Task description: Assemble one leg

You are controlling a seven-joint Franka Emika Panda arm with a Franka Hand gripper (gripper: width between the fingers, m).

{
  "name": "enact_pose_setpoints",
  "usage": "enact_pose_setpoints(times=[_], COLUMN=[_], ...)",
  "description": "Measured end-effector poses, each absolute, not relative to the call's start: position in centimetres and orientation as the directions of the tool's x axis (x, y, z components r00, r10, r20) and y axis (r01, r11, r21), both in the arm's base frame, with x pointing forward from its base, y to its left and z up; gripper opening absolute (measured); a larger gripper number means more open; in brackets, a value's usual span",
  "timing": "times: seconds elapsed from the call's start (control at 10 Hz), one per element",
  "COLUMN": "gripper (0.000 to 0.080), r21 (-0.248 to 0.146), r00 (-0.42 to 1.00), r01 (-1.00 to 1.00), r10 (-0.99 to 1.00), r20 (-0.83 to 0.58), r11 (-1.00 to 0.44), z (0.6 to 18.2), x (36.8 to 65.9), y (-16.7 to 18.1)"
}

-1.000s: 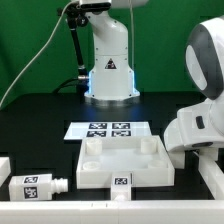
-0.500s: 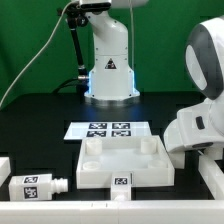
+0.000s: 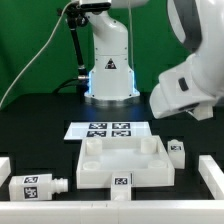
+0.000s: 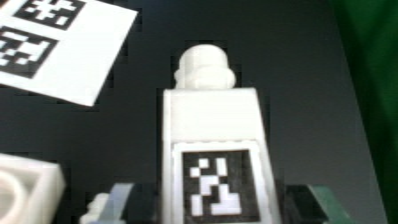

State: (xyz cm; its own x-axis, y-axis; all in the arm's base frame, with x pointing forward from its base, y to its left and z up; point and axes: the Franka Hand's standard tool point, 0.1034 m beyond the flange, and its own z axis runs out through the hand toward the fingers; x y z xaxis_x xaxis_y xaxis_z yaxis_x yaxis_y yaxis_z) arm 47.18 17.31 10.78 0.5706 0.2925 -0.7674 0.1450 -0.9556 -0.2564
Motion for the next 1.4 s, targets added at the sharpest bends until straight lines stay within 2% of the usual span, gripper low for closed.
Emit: enact_pose_setpoints(times=[0.2,0.4,0.5,0.6,0.8,1.0,1.1,1.4], gripper=[0.0282,0.0282,0.0282,0.0282,0.0282,0.0282,0.0282,0.0282], r21=[-0.254,-0.231,-0.230,-0.238,-0.199,-0.155,-0.139,-0.114], r00=[0.631,0.742,0.784,0.797,0.881,0.958,0.975,0.995], r01=[0.147,0.153,0.164,0.177,0.145,0.104,0.107,0.103], r10=[0.288,0.266,0.268,0.281,0.218,0.141,0.131,0.100], r20=[-0.720,-0.615,-0.560,-0.535,-0.419,-0.251,-0.180,0.029], r11=[-0.956,-0.961,-0.959,-0.955,-0.969,-0.982,-0.984,-0.988], z=[10.1,10.2,10.3,11.2,12.9,13.1,13.0,12.8], x=[48.1,48.8,49.3,50.1,52.2,53.5,53.0,53.9], y=[17.7,17.5,17.1,15.4,11.5,7.7,7.5,7.3])
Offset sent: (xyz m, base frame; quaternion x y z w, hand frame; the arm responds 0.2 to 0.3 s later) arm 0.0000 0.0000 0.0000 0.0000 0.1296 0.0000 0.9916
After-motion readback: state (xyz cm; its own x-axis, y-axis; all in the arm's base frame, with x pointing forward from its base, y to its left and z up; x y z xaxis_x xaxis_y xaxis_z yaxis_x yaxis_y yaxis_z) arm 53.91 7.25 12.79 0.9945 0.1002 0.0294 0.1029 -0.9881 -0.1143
